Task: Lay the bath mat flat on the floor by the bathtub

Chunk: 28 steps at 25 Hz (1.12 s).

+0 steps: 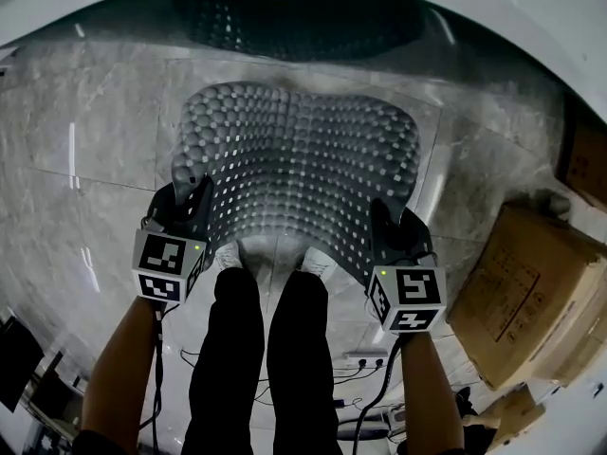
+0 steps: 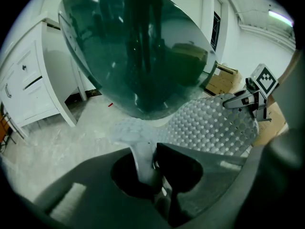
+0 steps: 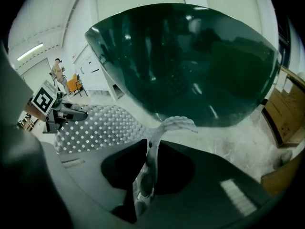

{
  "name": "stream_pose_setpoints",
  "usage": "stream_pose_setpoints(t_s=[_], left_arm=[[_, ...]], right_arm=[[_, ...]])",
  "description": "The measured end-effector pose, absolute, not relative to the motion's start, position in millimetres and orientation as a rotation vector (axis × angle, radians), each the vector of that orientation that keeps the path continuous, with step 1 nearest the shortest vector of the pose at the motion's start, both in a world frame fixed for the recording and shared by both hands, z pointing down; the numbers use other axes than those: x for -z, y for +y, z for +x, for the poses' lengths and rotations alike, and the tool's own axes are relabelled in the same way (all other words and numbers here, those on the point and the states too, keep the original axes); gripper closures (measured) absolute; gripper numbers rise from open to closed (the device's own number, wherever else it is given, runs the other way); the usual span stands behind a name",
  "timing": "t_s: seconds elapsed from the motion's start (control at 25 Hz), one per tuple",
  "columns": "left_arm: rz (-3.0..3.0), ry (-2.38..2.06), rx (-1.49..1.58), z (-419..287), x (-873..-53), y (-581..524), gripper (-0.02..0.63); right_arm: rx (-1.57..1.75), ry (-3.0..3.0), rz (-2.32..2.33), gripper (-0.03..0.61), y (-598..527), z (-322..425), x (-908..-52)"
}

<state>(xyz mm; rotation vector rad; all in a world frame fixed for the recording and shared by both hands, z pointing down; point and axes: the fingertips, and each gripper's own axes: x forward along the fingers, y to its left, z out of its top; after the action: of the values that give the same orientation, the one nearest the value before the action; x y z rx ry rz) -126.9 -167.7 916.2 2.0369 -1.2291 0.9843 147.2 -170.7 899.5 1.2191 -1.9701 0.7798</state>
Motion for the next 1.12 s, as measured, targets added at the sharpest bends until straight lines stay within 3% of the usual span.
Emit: stream_pose_setpoints(t_s=[1.12], left_arm=[[1.969,-1.16,-1.069,-131,-948,-167,0.575]], right_arm=[[-0.835,-1.909,1.152,0.502,-165,151,-931]])
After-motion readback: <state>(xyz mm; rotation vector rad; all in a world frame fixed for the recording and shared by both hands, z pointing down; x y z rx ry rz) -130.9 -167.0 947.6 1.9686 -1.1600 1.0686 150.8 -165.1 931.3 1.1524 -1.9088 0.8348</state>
